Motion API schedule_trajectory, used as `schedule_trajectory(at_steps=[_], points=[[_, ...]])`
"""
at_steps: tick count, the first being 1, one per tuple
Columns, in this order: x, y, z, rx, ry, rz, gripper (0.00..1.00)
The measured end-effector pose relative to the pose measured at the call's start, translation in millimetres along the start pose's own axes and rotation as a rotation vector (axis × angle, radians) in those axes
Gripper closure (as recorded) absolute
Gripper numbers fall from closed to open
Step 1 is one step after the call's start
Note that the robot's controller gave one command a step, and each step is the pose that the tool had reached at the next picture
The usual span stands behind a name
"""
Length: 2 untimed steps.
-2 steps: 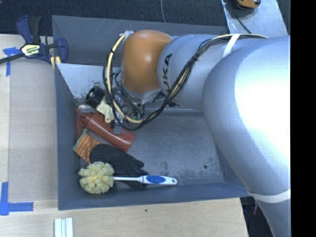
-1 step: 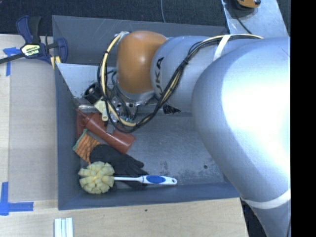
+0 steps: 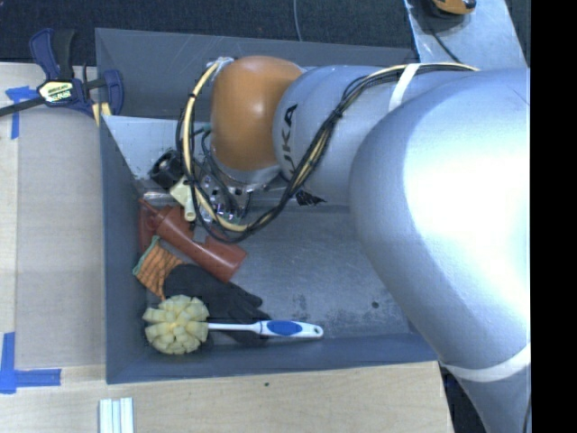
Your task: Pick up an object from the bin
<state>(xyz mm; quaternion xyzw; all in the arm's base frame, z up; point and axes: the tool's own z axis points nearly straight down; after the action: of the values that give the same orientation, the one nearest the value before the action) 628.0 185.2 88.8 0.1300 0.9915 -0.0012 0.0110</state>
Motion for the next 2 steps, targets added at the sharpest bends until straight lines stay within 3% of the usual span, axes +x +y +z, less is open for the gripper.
schedule_trajectory(at_steps=[1,2], points=[[3.8,-2.0,1.4,0.005,0.018,0.245,1.0],[0.2,2.6,-1.2,-0.003,-0.003,0.085,1.0]])
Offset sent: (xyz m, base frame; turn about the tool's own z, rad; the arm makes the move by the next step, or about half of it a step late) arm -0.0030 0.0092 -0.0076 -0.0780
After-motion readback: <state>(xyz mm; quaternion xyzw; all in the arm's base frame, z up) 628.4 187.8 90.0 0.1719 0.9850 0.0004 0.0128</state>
